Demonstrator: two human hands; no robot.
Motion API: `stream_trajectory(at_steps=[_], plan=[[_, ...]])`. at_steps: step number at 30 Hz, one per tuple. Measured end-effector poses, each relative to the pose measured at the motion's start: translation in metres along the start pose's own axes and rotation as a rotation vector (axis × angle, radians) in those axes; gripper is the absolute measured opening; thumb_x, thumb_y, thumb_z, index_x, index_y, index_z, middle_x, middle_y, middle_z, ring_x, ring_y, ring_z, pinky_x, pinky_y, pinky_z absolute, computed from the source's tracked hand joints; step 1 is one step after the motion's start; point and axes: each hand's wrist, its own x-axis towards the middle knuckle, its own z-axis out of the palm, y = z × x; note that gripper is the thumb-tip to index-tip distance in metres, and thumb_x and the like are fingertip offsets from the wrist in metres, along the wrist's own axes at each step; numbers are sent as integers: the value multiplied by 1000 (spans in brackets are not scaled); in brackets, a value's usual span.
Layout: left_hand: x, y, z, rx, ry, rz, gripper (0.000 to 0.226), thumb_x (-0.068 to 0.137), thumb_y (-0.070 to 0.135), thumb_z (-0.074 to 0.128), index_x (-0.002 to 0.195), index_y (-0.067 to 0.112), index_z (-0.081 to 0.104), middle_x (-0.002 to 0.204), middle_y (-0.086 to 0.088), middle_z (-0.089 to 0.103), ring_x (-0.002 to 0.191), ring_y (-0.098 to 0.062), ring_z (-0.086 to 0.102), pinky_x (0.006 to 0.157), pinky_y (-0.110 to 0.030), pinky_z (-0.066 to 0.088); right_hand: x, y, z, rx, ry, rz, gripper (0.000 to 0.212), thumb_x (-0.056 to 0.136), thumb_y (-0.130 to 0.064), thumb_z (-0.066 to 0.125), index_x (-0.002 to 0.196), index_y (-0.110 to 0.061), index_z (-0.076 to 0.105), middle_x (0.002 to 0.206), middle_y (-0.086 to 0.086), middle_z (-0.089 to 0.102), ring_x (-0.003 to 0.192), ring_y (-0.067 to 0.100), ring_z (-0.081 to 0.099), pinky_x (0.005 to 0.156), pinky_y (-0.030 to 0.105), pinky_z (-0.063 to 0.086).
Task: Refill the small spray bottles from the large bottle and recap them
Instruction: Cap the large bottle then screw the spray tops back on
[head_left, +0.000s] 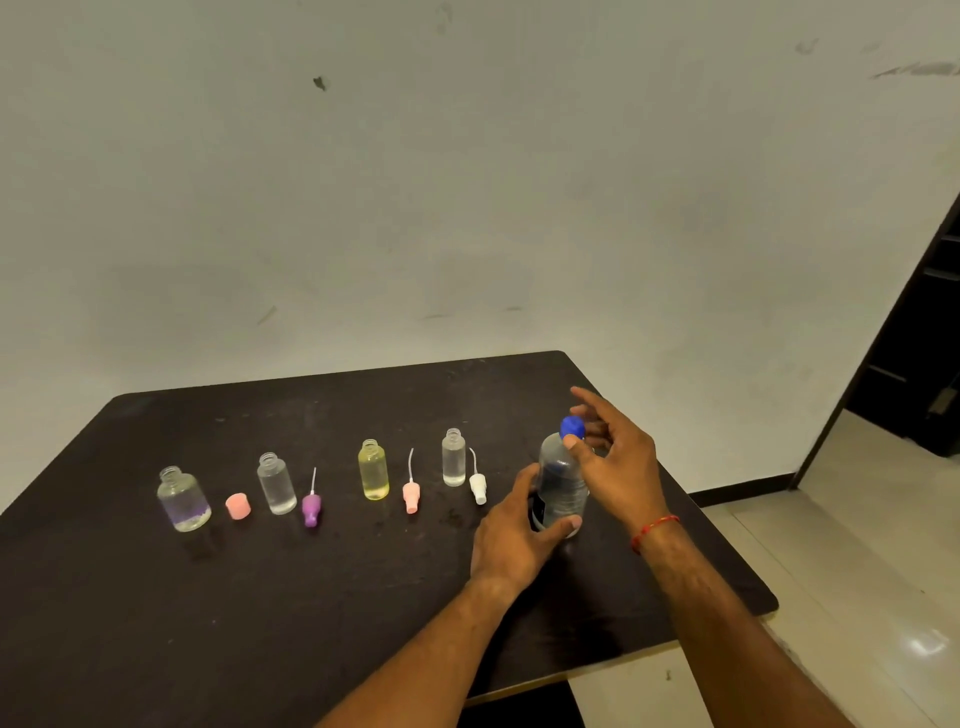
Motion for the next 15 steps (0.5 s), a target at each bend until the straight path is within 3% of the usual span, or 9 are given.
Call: stream_trajectory(at_steps=[3,8,12,15], plan=[[0,0,0,-1,-4,-3,73,78,62,74,140,54,36,131,24,64,119,-2,63,98,-36,56,-3,3,0,2,18,-4,40,88,-1,66,119,-27,66,113,-6,66,102,5,63,82,3,46],[-1,1,-2,-13,-8,0,74,78,61,75,140,55,36,135,23,62,122,-3,62,100,-35,55,-2,-3,4,-20,84,-5,31,80,-8,77,102,-28,66,99,-8,66,89,3,64,73,6,50],[-1,3,-3,-19,-9,-11,72,77,62,73,138,57,37,133,24,63,121,-2,62,100,-36,54,-2,-4,3,-18,38,-11,41,80,-10,78,114,-28,63,102,-11,63,94,2,62,76,6,46],[-1,3,-3,-4,-9,-6,72,78,61,73,139,56,36,132,22,64,120,-3,63,99,-34,54,-3,0,3,13,9,-17,47,85,0,68,125,-26,62,109,-9,64,99,0,61,79,3,47]])
